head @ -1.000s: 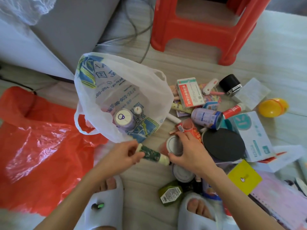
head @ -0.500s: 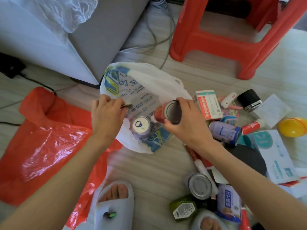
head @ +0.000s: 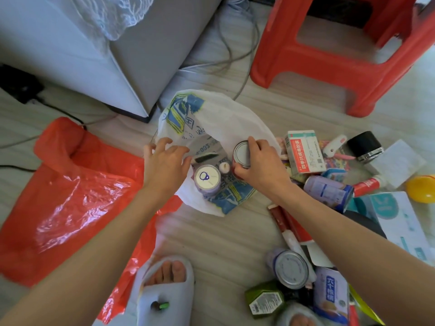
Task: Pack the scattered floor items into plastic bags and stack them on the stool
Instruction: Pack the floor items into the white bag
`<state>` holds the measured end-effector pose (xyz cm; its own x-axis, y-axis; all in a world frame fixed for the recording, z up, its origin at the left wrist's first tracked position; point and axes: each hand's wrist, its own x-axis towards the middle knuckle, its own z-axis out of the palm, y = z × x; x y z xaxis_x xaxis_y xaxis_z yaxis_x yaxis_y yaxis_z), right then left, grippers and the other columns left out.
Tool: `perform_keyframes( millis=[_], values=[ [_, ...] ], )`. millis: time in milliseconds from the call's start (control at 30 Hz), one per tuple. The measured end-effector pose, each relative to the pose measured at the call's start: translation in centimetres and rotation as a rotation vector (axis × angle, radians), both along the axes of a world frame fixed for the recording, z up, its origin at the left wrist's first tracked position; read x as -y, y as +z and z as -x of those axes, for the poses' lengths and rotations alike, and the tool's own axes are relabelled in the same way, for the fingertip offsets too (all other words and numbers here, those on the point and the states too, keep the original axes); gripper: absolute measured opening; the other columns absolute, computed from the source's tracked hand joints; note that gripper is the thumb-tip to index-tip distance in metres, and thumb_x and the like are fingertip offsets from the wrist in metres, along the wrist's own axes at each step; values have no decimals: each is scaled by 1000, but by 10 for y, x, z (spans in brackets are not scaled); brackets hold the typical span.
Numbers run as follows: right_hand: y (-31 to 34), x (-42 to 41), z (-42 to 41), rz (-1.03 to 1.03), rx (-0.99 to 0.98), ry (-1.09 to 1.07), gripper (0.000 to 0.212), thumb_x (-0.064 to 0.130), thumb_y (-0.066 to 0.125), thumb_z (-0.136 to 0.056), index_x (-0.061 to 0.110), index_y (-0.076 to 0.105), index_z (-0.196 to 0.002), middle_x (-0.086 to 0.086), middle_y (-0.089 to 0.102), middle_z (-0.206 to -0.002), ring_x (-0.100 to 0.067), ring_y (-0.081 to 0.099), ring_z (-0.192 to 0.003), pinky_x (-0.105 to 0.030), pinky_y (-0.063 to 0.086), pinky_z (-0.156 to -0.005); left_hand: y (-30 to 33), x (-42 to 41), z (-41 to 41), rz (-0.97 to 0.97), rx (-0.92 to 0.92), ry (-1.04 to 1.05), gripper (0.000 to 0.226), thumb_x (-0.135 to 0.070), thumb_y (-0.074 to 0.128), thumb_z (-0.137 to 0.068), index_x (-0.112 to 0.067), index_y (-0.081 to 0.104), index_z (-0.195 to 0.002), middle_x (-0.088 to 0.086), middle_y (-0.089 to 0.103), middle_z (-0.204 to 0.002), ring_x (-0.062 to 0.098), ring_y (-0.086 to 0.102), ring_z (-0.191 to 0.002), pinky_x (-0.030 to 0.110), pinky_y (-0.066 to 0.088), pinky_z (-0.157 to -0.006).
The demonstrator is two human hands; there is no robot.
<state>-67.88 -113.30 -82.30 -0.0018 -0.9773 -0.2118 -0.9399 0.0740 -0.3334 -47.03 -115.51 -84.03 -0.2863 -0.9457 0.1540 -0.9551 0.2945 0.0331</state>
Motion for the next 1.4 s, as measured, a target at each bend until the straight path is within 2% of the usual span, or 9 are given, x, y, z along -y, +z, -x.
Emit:
perform_keyframes(
  millis=[167,300,533,700,800,934,1034,1234,1400],
  values=[
    [-8,6,1,19,9,4,69,34,57,-85,5,29,-141,-19,42,-133,-38,45,-116,-41,39,-95,-4,-17,-6,-103,-5,-61,31,-28,53,-79,-12,67,-101,9,68,-107,37,49,-120,48,22,-97],
    [-15,9,5,-4,32,24,70,32,59,-86,4,28,-142,-20,40,-135,-39,44,-117,-43,38,-99,-13,-28,-25,-160,94,-136,40,-41,40,-82,-17,68,-98,7,66,-108,40,44,-124,49,13,-103],
    [-17,-2,9,-24,157,-11,67,27,56,-88,9,24,-145,-15,24,-150,-35,32,-133,-39,27,-109,-10,-61,-20,-100,33,-83,35,-31,39,-84,-16,62,-106,8,59,-120,34,32,-131,63,13,-105],
    [-3,-67,38,52,281,-141,53,19,56,-90,11,38,-139,-10,34,-147,-24,31,-136,-30,24,-110,-2,-99,21,-14,-122,-187,40,-26,44,-80,-16,49,-118,11,47,-130,35,29,-130,53,18,-106],
    [-8,-128,66,41,258,-273,39,18,53,-91,9,49,-129,-7,48,-134,-23,43,-123,-26,30,-100,-15,-133,54,-119,-238,-396,42,-25,48,-77,-16,46,-118,10,48,-130,32,36,-126,43,35,-100],
    [-26,-201,93,60,147,-433,24,5,55,-84,1,63,-107,-17,61,-107,-34,56,-97,-30,39,-84,-25,-163,91,-316,-132,-717,59,-38,64,-68,-17,44,-120,9,59,-125,25,56,-114,32,50,-88],
    [-44,-229,105,42,-18,-354,20,9,62,-71,3,68,-90,-14,64,-86,-34,60,-75,-38,50,-64,-25,-171,119,-372,-8,-890,74,-40,77,-54,-21,48,-120,8,60,-125,22,62,-107,28,51,-82],
    [-54,-227,95,8,-152,-270,18,20,65,-70,8,70,-83,-7,68,-80,-29,60,-72,-37,50,-56,-35,-172,142,-511,-5,-857,98,-44,87,-33,-23,44,-119,6,64,-111,22,65,-92,30,55,-68],
    [-64,-225,88,-79,-269,-143,27,39,64,-73,16,70,-86,1,68,-84,-25,59,-77,-35,45,-59,-34,-175,136,-543,-43,-737,92,-33,88,-32,-19,43,-111,4,61,-97,21,64,-78,27,51,-52]
  ],
)
